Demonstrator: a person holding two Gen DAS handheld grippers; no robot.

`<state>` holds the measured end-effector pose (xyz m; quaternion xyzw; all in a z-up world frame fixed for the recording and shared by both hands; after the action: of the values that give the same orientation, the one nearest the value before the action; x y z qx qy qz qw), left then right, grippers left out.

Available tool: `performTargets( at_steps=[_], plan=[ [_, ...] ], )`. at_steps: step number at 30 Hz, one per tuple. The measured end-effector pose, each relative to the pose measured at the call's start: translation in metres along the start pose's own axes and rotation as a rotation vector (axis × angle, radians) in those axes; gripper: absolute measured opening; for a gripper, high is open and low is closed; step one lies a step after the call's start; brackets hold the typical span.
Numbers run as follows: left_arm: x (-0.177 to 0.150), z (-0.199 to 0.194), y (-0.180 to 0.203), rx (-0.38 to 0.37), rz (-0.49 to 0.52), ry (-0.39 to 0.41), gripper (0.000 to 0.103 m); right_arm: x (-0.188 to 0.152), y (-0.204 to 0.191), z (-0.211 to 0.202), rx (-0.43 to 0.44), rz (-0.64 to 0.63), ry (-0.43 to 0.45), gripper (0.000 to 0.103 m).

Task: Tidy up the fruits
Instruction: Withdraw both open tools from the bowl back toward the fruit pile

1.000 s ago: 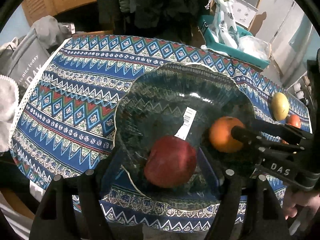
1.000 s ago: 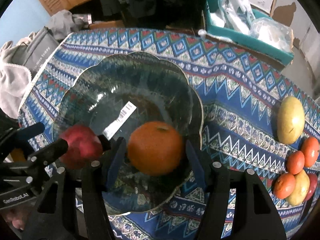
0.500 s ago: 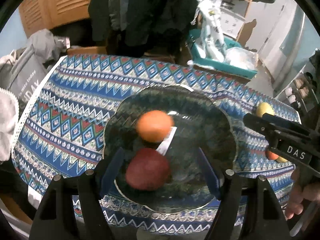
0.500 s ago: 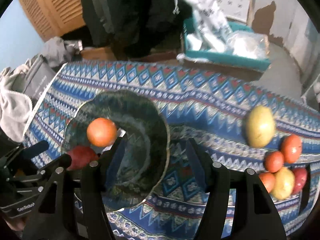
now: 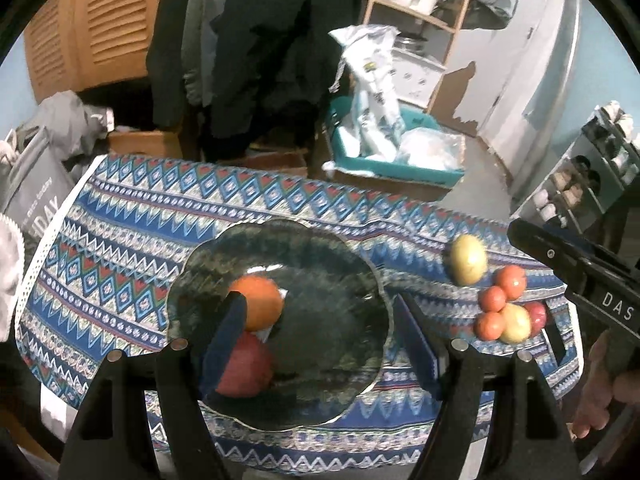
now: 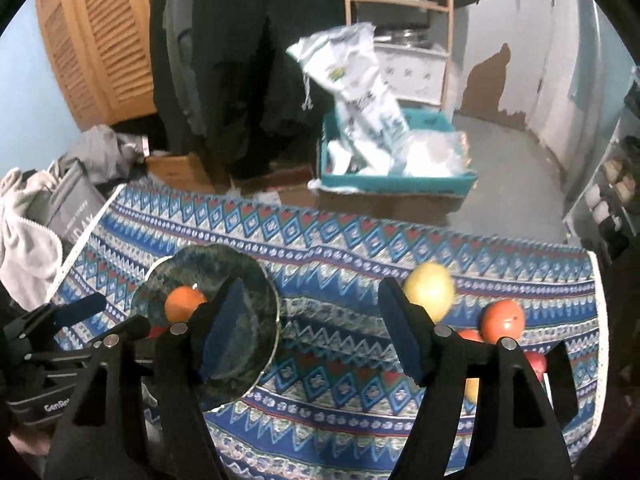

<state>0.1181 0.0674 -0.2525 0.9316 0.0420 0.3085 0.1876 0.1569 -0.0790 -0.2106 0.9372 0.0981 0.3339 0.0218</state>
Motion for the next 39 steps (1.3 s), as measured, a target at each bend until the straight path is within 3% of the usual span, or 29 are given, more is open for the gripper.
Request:
performTargets(
  at_steps=[13, 26, 39],
  plan=[
    [0.017, -0.014, 0.06, -0.075, 0.077, 0.056, 0.08, -0.001, 0.062, -0.036, -0.04, 0.06, 0.06, 0.073],
    [0.017, 0.004, 0.119, -0.127, 0.156, 0.029, 0.08, -0.022, 0.139, -0.045, -0.168, 0.078, 0.079, 0.073],
    [0.005, 0.029, 0.187, -0.179, 0.259, -0.02, 0.081, -0.046, 0.217, -0.053, -0.241, 0.171, 0.066, 0.073]
  ],
)
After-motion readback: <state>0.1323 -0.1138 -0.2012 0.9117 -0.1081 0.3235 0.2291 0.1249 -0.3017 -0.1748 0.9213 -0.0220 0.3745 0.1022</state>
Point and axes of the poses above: each gripper's, at about its wrist camera, not at the fingertips, and z roughly the way its jaws point, y to its right, x to its top, the point moved 10 cm from there along z, roughly the way its jaws point, and after that the axes turned 13 degrees about -x, right-handed, at the moved point
